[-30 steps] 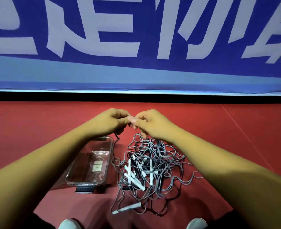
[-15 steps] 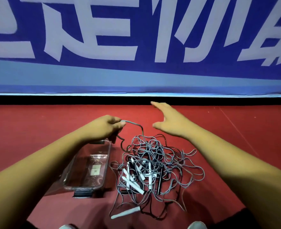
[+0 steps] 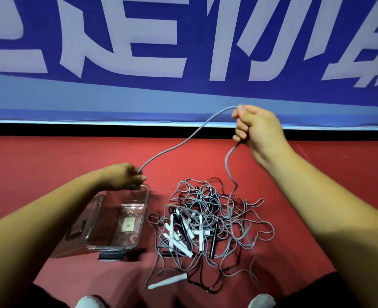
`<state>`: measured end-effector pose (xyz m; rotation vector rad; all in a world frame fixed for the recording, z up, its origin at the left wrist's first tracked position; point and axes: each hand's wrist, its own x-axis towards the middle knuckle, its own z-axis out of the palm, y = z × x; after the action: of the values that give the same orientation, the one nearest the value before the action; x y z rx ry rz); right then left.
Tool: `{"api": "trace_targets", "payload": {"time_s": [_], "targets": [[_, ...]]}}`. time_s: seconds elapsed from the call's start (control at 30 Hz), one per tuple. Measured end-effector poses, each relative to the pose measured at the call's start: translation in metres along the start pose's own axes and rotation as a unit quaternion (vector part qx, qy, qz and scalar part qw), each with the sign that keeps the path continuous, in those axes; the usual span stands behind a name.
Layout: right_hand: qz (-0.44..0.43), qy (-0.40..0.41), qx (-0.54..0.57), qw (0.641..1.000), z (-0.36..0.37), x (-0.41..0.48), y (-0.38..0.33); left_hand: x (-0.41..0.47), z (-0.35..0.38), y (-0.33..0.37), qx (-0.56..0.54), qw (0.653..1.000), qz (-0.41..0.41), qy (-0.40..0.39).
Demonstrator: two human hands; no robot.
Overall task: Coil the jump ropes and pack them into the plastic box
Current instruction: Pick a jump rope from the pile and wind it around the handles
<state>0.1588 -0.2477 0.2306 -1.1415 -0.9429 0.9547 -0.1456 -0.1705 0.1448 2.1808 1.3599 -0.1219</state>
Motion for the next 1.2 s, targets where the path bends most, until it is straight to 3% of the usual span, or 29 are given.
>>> {"api": "trace_targets", "payload": {"time_s": [0.07,0.17,0.23,0.27,0.4,0.5,0.57,0.63,0.7,0.8,0.87,0.93,1.0,1.07,1.13,1.2], "targets": [[0.015,0.033,-0.160,0.986,-0.015,0.001,0.015,-0.005,0.002,-0.013,-0.032,0.999,-0.018,0.009],[0.097,-0.026,-0.383,0.918,-0.024,-0.001,0.038,-0.009,-0.003,-0.011,-0.258,0.965,0.004,0.049],[0.054,-0.083,-0.522,0.847,-0.018,-0.005,0.038,-0.016,-0.010,0.011,-0.351,0.935,0.042,0.033],[0.011,-0.120,-0.544,0.830,-0.011,-0.007,0.038,-0.019,-0.013,0.024,-0.350,0.934,0.064,0.026],[-0.049,-0.291,-0.419,0.859,0.038,-0.032,0.036,-0.029,-0.018,0.065,-0.283,0.949,0.139,-0.011],[-0.047,-0.332,-0.407,0.850,0.056,-0.041,0.036,-0.031,-0.017,0.072,-0.272,0.950,0.151,-0.020],[-0.027,-0.327,-0.361,0.873,0.055,-0.039,0.030,-0.031,-0.019,0.068,-0.268,0.953,0.141,0.006],[-0.011,-0.274,-0.238,0.932,0.049,-0.033,0.022,-0.027,-0.023,0.057,-0.247,0.959,0.129,0.041],[-0.010,-0.168,-0.118,0.979,0.038,-0.021,0.013,-0.020,-0.027,0.041,-0.197,0.973,0.095,0.067],[-0.011,-0.011,-0.022,1.000,0.011,0.000,0.005,-0.010,-0.022,0.006,-0.063,0.997,0.009,0.034],[-0.026,0.028,-0.110,0.993,-0.006,0.005,0.009,-0.008,-0.013,-0.009,-0.080,0.997,-0.004,-0.001],[-0.002,0.001,-0.267,0.964,-0.016,0.007,0.020,-0.011,-0.011,-0.009,-0.183,0.983,0.017,0.002],[0.030,-0.051,-0.435,0.898,-0.019,0.004,0.029,-0.016,-0.015,0.008,-0.307,0.950,0.051,0.004],[-0.019,-0.106,-0.550,0.828,-0.010,-0.003,0.031,-0.023,-0.020,0.033,-0.350,0.933,0.082,-0.003],[-0.088,-0.183,-0.502,0.841,0.009,-0.015,0.028,-0.029,-0.021,0.055,-0.313,0.943,0.110,-0.008],[-0.090,-0.250,-0.425,0.865,0.033,-0.028,0.027,-0.034,-0.019,0.070,-0.274,0.952,0.133,-0.016]]}}
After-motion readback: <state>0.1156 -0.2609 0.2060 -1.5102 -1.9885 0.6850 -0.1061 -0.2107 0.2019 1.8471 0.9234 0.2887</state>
